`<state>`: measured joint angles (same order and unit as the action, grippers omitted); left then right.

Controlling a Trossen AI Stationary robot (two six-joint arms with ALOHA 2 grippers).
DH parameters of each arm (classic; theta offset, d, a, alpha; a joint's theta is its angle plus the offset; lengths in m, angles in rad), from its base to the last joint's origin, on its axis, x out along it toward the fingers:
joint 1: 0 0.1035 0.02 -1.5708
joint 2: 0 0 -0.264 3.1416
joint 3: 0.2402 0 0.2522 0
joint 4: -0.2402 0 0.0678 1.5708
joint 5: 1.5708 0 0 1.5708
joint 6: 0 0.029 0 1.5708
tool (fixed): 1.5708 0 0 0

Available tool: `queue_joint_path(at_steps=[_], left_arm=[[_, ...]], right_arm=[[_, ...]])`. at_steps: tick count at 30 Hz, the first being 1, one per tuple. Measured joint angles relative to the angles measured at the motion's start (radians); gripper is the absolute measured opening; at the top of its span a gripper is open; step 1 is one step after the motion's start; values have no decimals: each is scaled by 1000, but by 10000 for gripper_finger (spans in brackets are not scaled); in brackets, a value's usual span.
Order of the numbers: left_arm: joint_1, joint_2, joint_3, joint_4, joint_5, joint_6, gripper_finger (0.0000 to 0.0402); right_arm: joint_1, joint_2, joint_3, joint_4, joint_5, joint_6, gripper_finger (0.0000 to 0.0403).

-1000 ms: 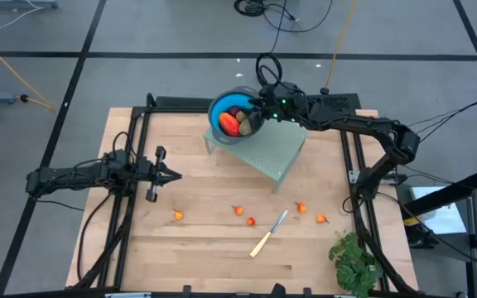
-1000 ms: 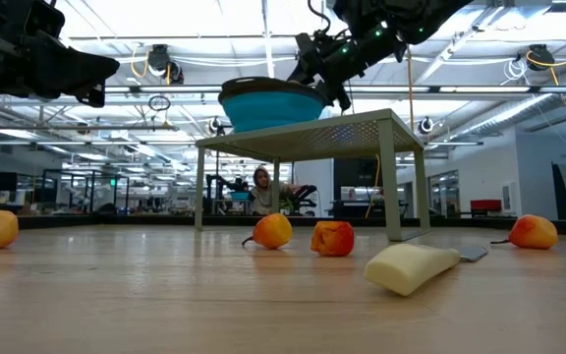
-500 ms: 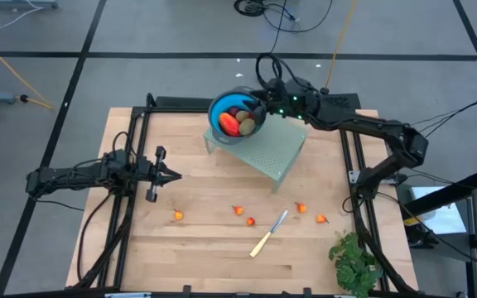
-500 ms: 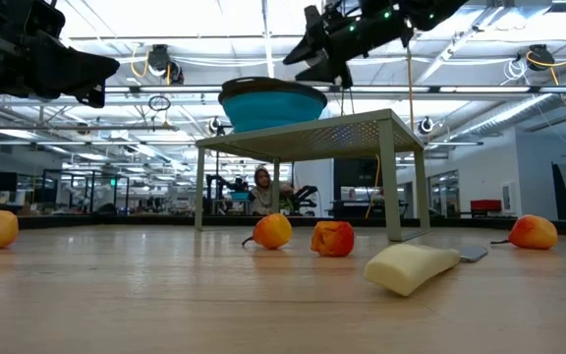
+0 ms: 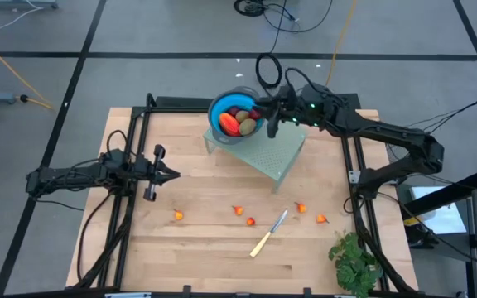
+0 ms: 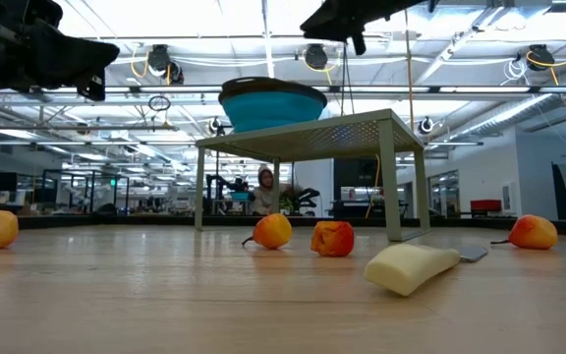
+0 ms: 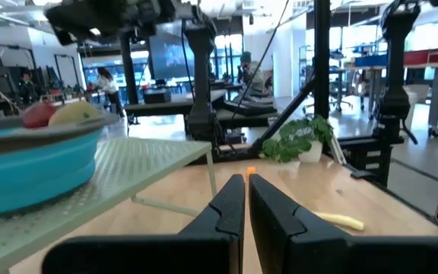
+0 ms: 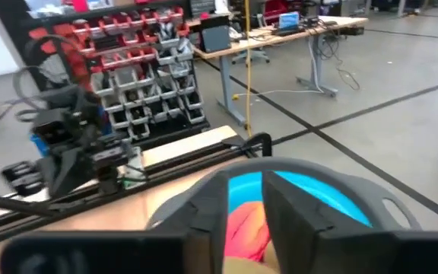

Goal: Pick & Place Fruit
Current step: Put the peach into the blue strainer bowl on the shelf

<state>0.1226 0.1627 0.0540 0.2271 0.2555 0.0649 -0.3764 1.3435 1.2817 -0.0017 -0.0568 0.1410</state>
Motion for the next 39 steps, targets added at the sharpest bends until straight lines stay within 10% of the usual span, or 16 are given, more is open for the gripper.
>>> queue_joint_path(at_steps=[7,39], left_arm=[[0,0,0,20,1,-39,24],[0,0,0,21,1,-70,24]], right_arm=[[32,-129,-130,50,1,0,4],[137,-697,-770,342,2,255,13]])
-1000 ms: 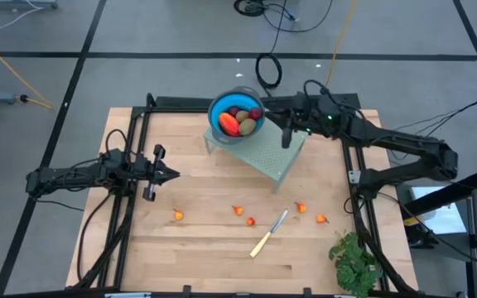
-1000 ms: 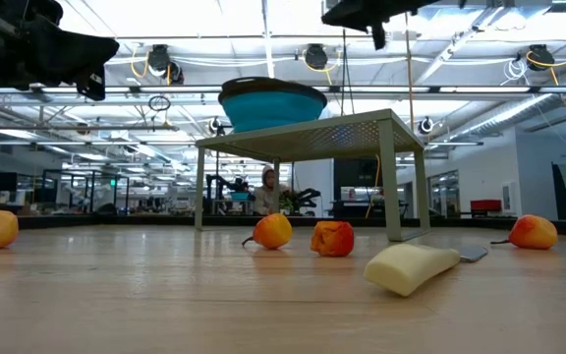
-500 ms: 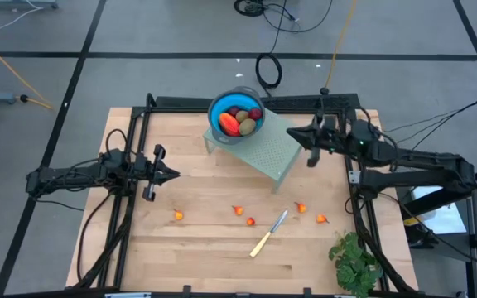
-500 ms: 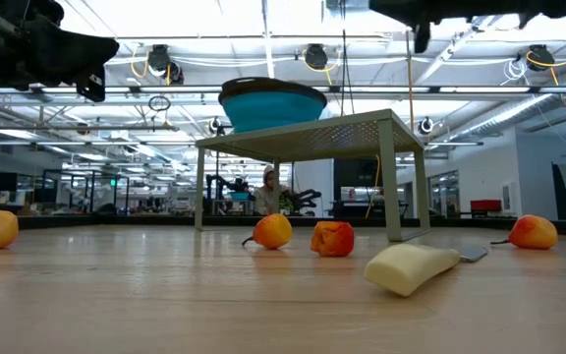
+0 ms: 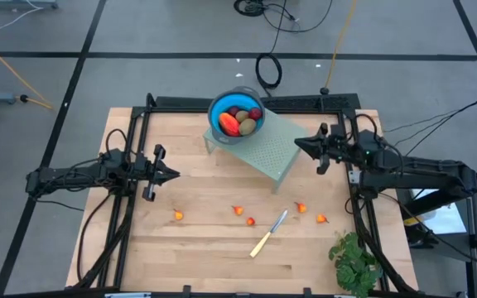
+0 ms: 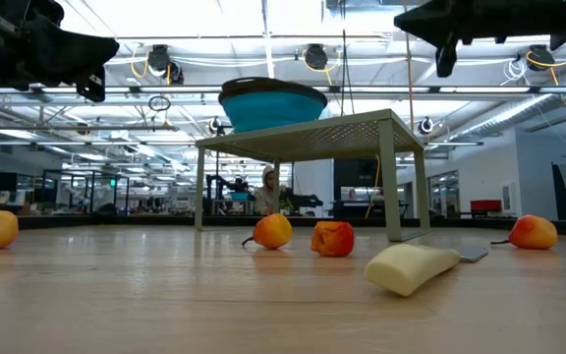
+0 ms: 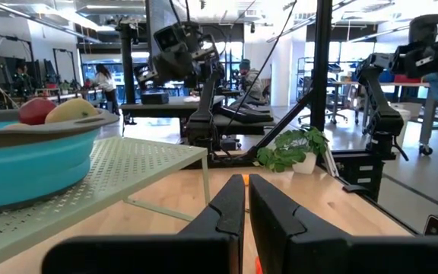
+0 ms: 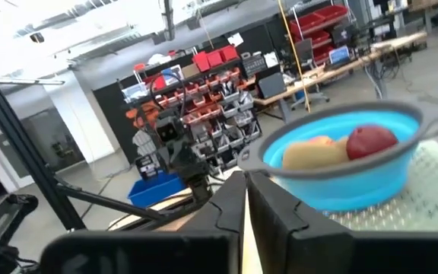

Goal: Pick & Place Fruit
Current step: Put the peach into the blue strainer bowl on the shelf

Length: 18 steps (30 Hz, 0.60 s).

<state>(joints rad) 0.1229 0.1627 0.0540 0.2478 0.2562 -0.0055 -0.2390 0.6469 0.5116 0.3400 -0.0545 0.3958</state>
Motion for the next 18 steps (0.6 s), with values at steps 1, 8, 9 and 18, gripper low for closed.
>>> queue_joint_path(at_steps=[1,8,9,18], left_arm=[[0,0,0,0,0,0,24],[0,0,0,-8,-1,0,24],[0,0,0,-9,-1,0,24],[0,0,0,-10,-1,-4,24]], right_arm=[[0,-1,-8,0,0,14,13],[-1,-2,-35,-1,-86,127,15],[-1,-2,-37,-1,-132,102,15],[26,-2,-37,-28,-499,-155,2]])
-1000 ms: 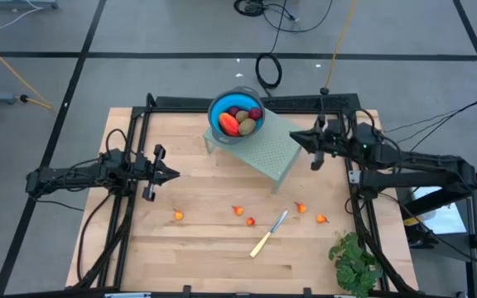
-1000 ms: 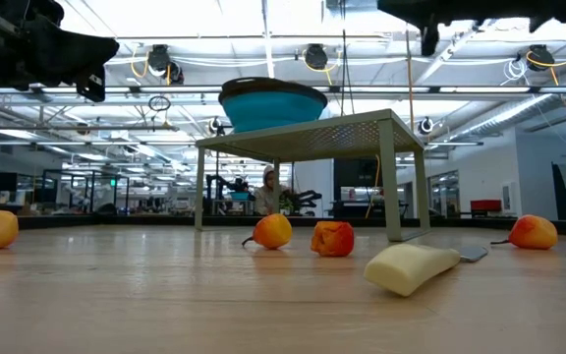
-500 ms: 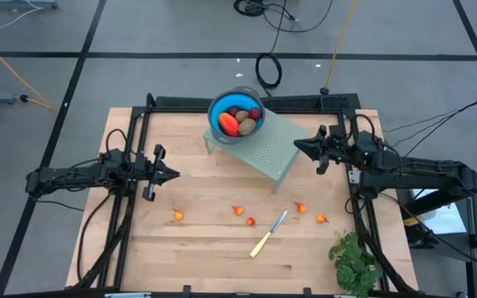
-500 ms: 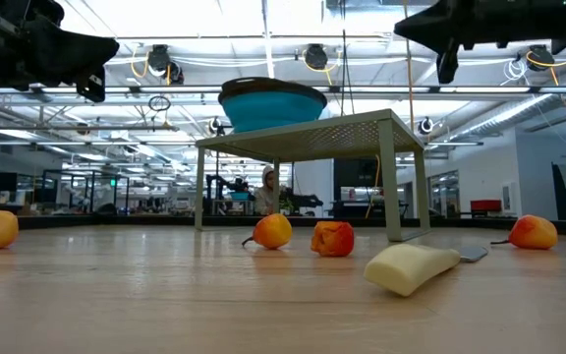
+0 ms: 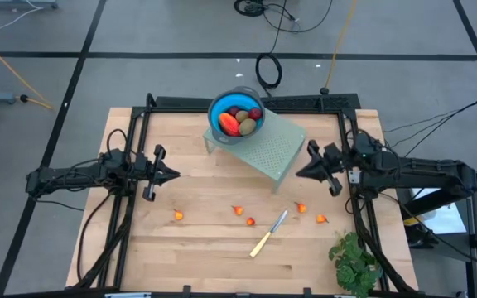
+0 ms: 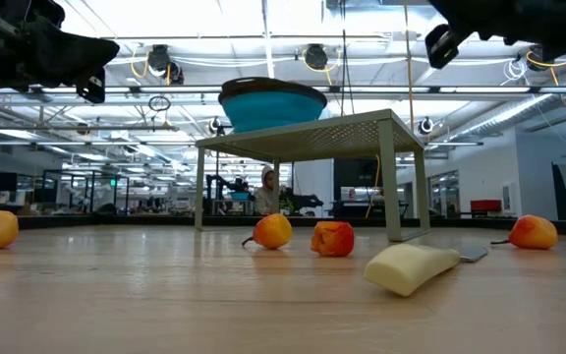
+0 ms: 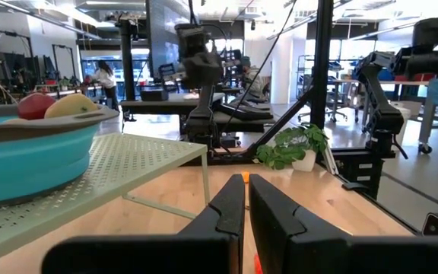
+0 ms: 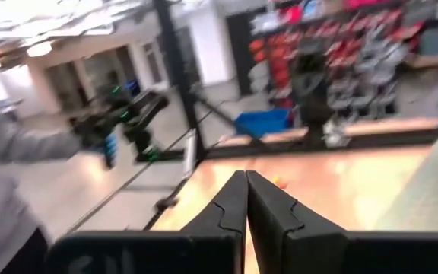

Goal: Pick & Place Fruit
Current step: Put the peach into the blue strainer bowl on the shelf

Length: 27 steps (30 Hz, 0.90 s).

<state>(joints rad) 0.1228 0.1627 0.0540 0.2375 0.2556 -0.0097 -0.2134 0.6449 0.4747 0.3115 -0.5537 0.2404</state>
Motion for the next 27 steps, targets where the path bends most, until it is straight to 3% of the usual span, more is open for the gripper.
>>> queue_joint_path(at_steps=[5,12,21,27], left_arm=[[0,0,0,0,0,0,24],[0,0,0,0,-4,0,24],[0,0,0,0,-55,0,24],[0,0,0,0,-74,1,24]], right_arm=[[43,0,0,-143,-77,-16,1],[149,1,31,-406,-70,-83,1],[320,12,176,-892,102,-144,0],[452,54,225,-1058,206,-100,0]])
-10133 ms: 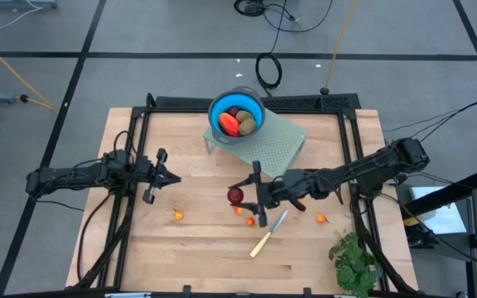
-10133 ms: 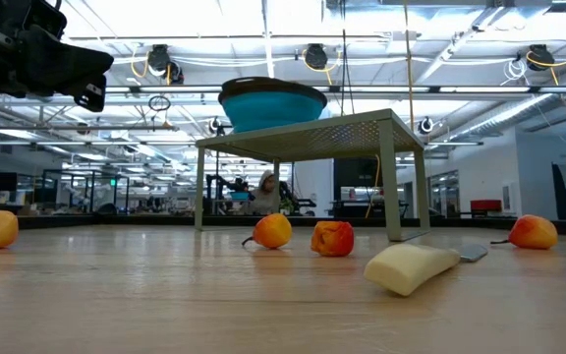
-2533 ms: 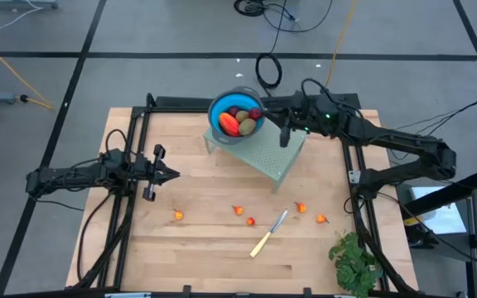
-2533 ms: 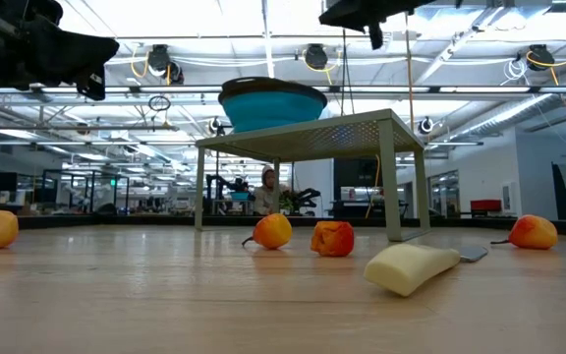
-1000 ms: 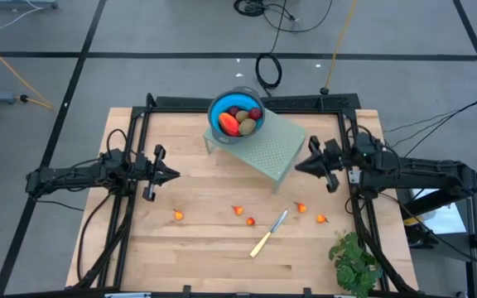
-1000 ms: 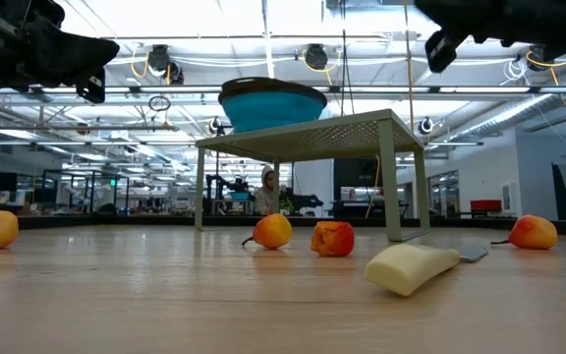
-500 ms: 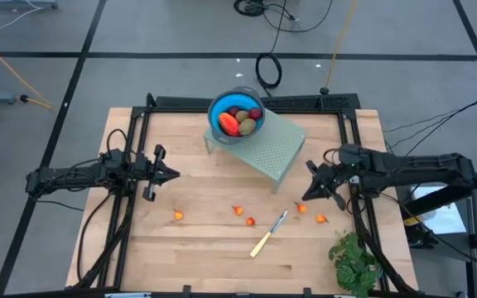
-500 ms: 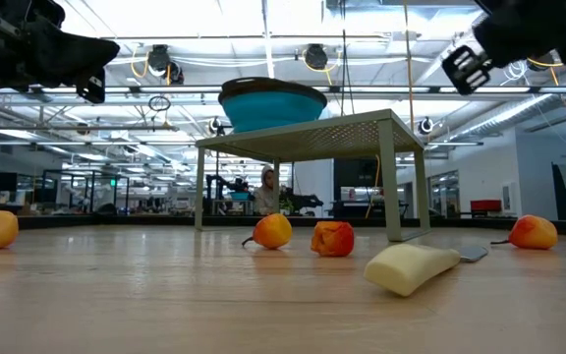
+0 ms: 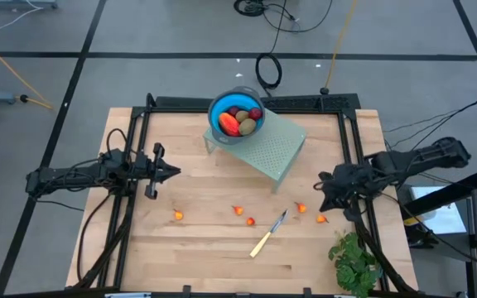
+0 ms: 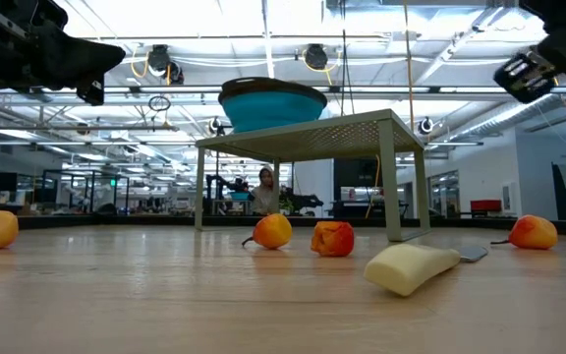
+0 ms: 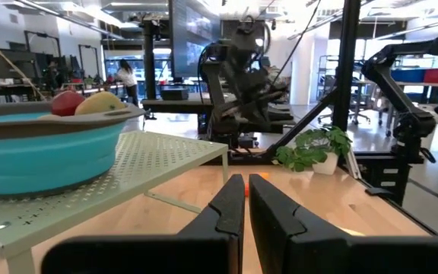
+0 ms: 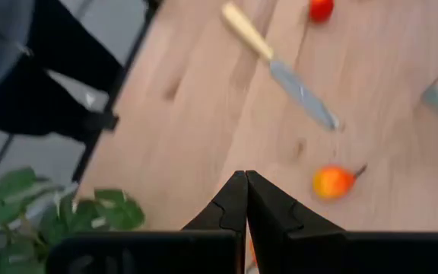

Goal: Pick & Place Fruit
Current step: Put the peach into the blue strainer bowl on the shelf

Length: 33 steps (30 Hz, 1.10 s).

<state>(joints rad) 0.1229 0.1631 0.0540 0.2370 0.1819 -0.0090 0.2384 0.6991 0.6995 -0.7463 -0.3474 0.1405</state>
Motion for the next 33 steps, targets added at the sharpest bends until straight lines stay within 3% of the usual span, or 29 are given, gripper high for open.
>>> queue_joint_path(at_steps=[13,24,33], left_arm=[[0,0,0,0,0,0,24],[0,0,0,0,0,0,24],[0,0,0,0,-1,1,24]], right_arm=[[244,224,16,-205,193,57,0],[255,291,16,-254,195,131,3],[254,291,16,-254,243,188,57]])
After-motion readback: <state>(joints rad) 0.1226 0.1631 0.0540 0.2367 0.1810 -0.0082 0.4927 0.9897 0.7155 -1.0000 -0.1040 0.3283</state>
